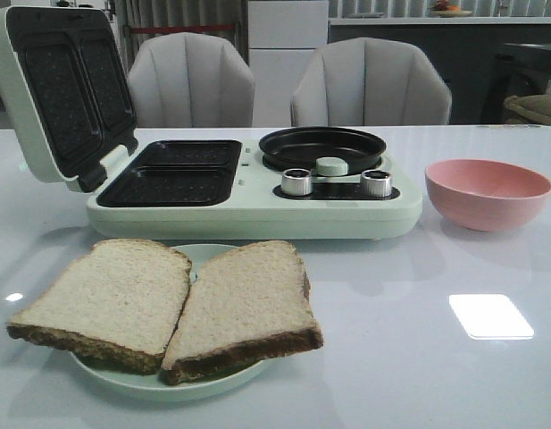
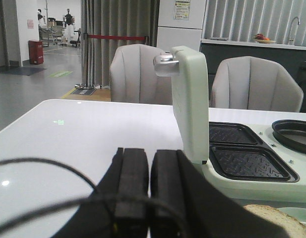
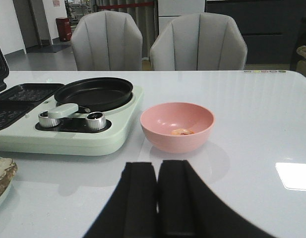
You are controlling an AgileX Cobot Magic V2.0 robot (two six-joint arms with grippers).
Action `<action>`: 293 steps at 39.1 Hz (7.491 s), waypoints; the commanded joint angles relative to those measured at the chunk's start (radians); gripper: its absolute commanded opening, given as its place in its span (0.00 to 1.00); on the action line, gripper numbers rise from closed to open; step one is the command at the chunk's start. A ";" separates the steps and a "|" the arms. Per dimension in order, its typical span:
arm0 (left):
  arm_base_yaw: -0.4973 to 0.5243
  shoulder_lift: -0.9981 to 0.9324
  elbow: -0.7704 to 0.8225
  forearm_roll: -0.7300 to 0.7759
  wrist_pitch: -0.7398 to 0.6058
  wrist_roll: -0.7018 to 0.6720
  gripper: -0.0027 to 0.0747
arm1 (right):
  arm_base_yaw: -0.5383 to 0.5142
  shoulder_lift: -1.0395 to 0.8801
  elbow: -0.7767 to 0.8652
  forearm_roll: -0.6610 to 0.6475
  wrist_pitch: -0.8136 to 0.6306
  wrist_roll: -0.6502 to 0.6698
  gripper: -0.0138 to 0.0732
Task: Make breakfast with bread and shrimp
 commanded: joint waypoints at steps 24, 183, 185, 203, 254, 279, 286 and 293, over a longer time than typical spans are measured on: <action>0.003 -0.016 0.022 -0.002 -0.077 -0.003 0.18 | -0.006 -0.021 -0.016 -0.011 -0.087 -0.004 0.33; -0.820 1.438 -0.546 1.207 0.474 0.071 0.72 | -0.006 -0.021 -0.016 -0.011 -0.087 -0.004 0.33; -0.820 1.451 -0.549 1.212 0.472 0.071 0.72 | -0.006 -0.021 -0.016 -0.011 -0.087 -0.004 0.33; -0.750 1.523 -0.589 1.289 0.462 0.071 0.72 | -0.006 -0.021 -0.016 -0.011 -0.087 -0.004 0.33; -0.723 1.438 -0.599 1.300 0.467 0.071 0.21 | -0.006 -0.021 -0.016 -0.011 -0.087 -0.004 0.33; -0.717 1.148 -0.643 1.329 0.383 0.018 0.20 | -0.006 -0.021 -0.016 -0.011 -0.087 -0.004 0.33; -0.662 1.171 -0.747 1.380 0.383 0.018 0.20 | -0.006 -0.021 -0.016 -0.011 -0.087 -0.004 0.33; -0.607 1.264 -0.892 1.390 0.350 0.018 0.20 | -0.006 -0.021 -0.016 -0.011 -0.087 -0.004 0.33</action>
